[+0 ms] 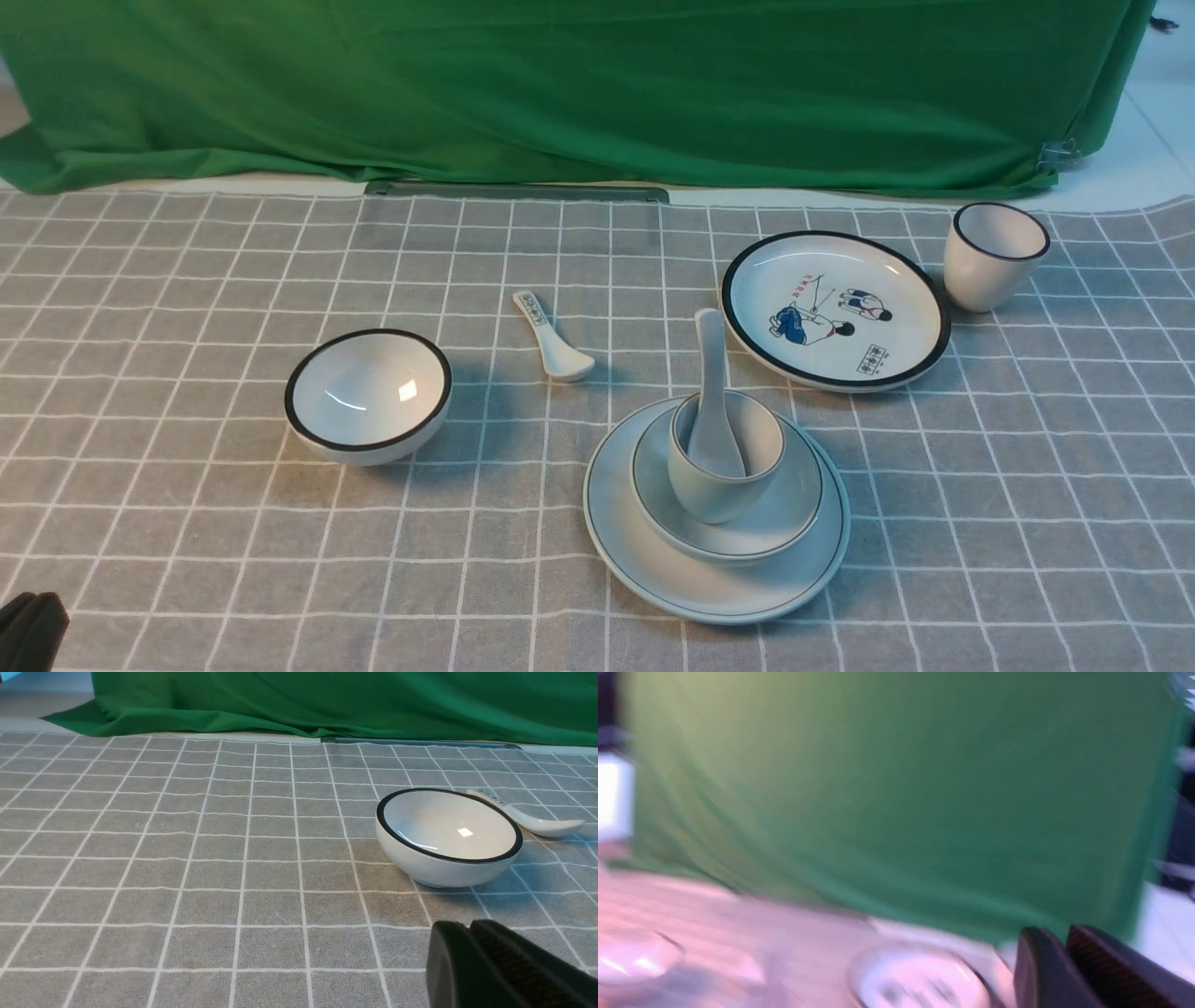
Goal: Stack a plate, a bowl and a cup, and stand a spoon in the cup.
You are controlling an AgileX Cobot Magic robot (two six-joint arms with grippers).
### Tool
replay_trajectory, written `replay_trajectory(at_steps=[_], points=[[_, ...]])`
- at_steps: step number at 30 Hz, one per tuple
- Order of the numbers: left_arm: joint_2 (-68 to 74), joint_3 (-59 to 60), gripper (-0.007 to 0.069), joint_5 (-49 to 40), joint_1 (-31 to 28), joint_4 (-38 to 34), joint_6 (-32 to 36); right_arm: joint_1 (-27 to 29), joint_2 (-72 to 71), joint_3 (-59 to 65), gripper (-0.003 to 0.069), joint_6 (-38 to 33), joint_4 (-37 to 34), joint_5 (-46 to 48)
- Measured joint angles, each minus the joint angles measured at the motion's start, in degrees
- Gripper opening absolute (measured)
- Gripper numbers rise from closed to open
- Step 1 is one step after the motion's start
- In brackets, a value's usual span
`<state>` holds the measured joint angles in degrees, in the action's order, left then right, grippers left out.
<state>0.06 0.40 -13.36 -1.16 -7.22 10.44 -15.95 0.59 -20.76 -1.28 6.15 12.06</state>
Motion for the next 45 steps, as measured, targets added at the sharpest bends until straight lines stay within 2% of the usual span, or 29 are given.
replay_trajectory(at_steps=[5,8,11,24,45], points=[[0.0,0.0,0.0013,0.0,0.0,0.0,0.1,13.8,0.0,15.8,0.0131,-2.0,0.0,-3.4],[0.0,0.0,0.0014,0.0,0.0,0.0,0.1,16.6,-0.4,20.6,0.0139,-2.2,0.0,-0.6],[0.0,0.0,0.0016,0.1,0.0,0.0,0.1,16.5,-0.5,21.2,0.0141,-2.2,0.0,1.9],[0.0,0.0,0.0018,0.1,0.0,0.0,0.1,15.3,-0.5,21.2,0.0158,1.9,0.0,1.8],[0.0,0.0,0.0018,0.1,0.0,0.0,0.3,15.3,-0.5,21.2,0.0211,1.9,0.0,1.7]])
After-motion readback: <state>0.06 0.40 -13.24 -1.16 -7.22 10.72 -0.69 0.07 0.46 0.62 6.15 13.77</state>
